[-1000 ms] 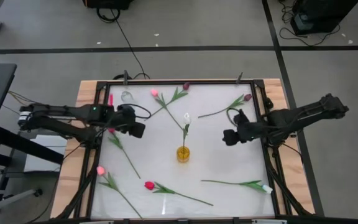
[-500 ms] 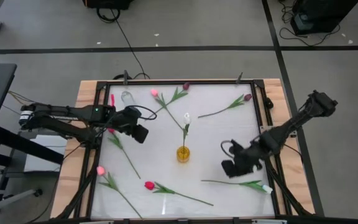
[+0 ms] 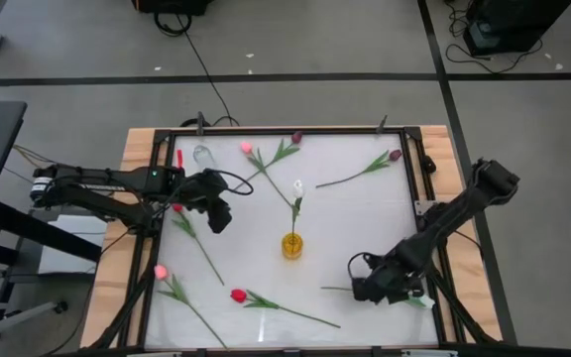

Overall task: Sort flowers into vase by color
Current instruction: Put the white tulip into the yellow flower vase

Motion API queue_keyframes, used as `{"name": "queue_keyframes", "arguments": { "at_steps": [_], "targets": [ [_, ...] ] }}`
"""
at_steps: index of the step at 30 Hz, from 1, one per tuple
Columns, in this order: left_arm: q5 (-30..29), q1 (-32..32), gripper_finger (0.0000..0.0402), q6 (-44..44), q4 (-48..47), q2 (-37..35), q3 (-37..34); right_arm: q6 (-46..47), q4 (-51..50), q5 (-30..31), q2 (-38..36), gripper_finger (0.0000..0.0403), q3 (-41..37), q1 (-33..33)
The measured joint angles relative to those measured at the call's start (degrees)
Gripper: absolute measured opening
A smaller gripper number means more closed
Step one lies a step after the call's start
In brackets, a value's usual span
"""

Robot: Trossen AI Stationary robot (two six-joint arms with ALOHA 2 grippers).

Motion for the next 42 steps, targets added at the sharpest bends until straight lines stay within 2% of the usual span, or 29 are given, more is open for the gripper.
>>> {"name": "queue_keyframes", "arguments": {
  "at_steps": [4,7,10,13,19,26,33,38,42],
  "targets": [
    [-0.01,0.02,0.0079,4.13,-1.71,0.00,-0.02,-22.80,-0.44,-2.84,3.73,0.0194,0.00,0.54],
    [-0.01,0.02,0.0079,5.92,-1.71,-0.02,-0.04,-34.31,-2.58,-5.31,5.57,0.0194,0.00,0.55],
    [0.00,0.02,0.0079,5.87,-1.73,-0.02,-0.04,-40.97,-6.86,-5.56,6.32,0.0194,0.00,0.50],
    [0.06,-0.31,0.0079,4.97,-1.87,-0.02,-0.04,-45.05,-9.56,-6.07,6.06,0.0194,0.00,0.18],
    [0.35,-0.46,0.0079,2.26,-1.86,-0.02,-0.04,-51.83,-11.34,-2.09,5.07,0.0194,0.00,0.18],
    [0.43,-0.27,0.0079,1.85,-1.54,-0.02,-0.04,-55.75,-11.91,-2.86,4.35,0.0189,0.00,-0.19],
    [0.44,-0.24,0.0079,-1.50,-1.47,-0.02,-0.04,-57.33,-12.95,1.71,2.55,0.0178,0.00,-0.61],
    [0.44,-0.24,0.0079,-1.95,-1.33,-0.02,-0.04,-61.09,-15.12,8.08,2.99,0.0171,-0.37,-0.60],
    [0.45,-0.26,0.0079,-2.15,-1.42,-0.07,-0.04,-61.76,-12.34,8.41,3.02,0.0164,-2.98,-0.52]
  ]
}}
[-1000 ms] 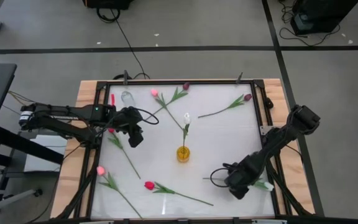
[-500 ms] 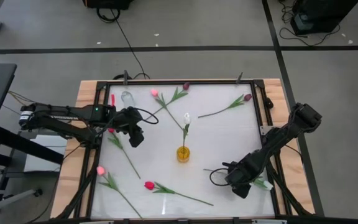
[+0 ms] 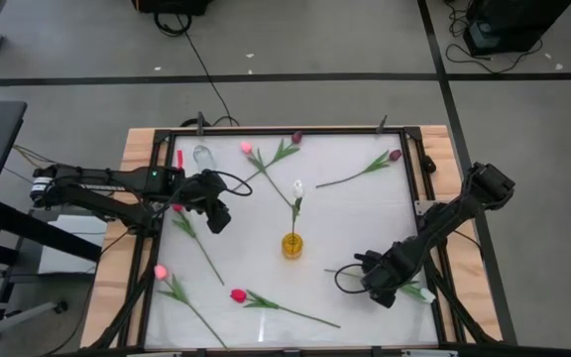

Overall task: Sort flowers into vase by color
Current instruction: Put the white tulip into the yellow flower vase

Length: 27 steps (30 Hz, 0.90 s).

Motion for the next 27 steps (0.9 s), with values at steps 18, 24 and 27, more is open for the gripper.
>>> {"name": "queue_keyframes", "arguments": {
  "at_steps": [18,24,27],
  "targets": [
    [0.01,-0.09,0.0079,-1.03,0.45,0.00,0.00,10.97,13.75,-10.32,-1.06,0.0020,-1.06,-4.13],
    [1.39,-0.12,0.0079,-0.90,0.62,-0.45,0.00,22.06,30.69,-6.89,-8.10,0.0007,-0.39,-7.41],
    [1.38,-0.80,0.0075,0.87,0.28,-1.06,0.65,28.34,37.51,-6.01,-12.11,0.0007,-0.36,-8.50]
  ]
}}
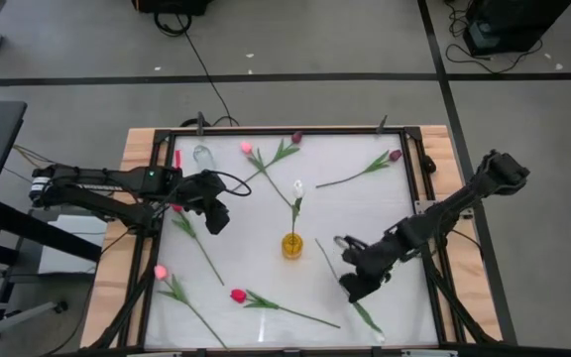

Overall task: Sort flowers into vase by color
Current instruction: Put the white tulip into the yellow flower vase

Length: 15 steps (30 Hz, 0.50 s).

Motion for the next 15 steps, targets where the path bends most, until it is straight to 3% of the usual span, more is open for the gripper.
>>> {"name": "queue_keyframes", "arguments": {
  "at_steps": [4,8,11,15],
  "targets": [
    [-0.83,-3.19,0.0048,9.65,0.53,-0.20,4.86,7.20,10.49,1.50,-4.39,0.0007,0.02,-0.68],
    [-1.21,-8.34,0.0027,26.17,4.03,-0.18,12.02,11.23,20.39,3.91,-6.19,0.0007,0.02,-0.68],
    [-1.12,-12.76,0.0024,39.37,9.47,-0.14,16.07,15.45,29.06,2.77,-5.62,0.0008,0.02,-0.62],
    [-3.46,-15.84,0.0038,45.63,19.47,1.82,18.69,21.14,38.05,1.26,-3.06,0.0009,0.02,-0.55]
  ]
}}
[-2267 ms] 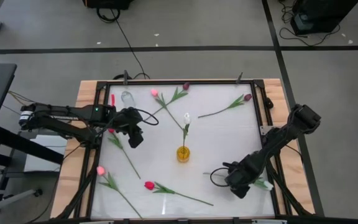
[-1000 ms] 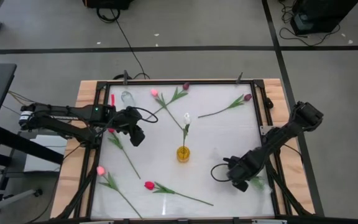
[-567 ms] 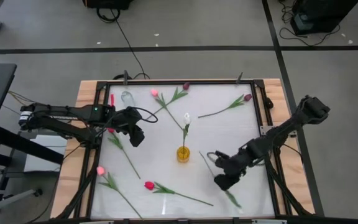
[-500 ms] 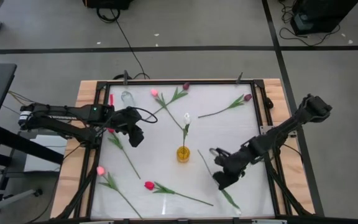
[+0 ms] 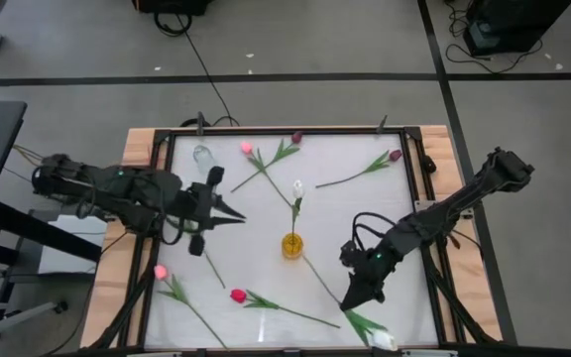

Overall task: Sort flowers into vase by color
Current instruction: Put the white tulip into the yellow flower vase

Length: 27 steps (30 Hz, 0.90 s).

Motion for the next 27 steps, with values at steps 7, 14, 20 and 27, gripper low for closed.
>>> {"name": "queue_keyframes", "arguments": {
  "at_steps": [7,14,20,27],
  "targets": [
    [-1.11,-0.46,0.0125,3.14,3.81,9.94,6.27,6.14,9.26,-4.62,6.15,0.0009,3.73,-2.11],
    [7.98,-0.70,0.0165,0.51,3.83,19.99,13.48,1.68,10.91,-0.02,8.80,0.0010,8.49,-7.99],
    [8.06,-2.00,0.0147,4.75,7.13,23.05,15.28,-0.32,10.60,0.65,8.70,0.0010,9.53,-10.69],
    [6.32,-2.41,0.0115,5.68,9.09,24.49,15.30,-1.03,10.70,-0.29,8.70,0.0010,9.53,-10.77]
  ]
}}
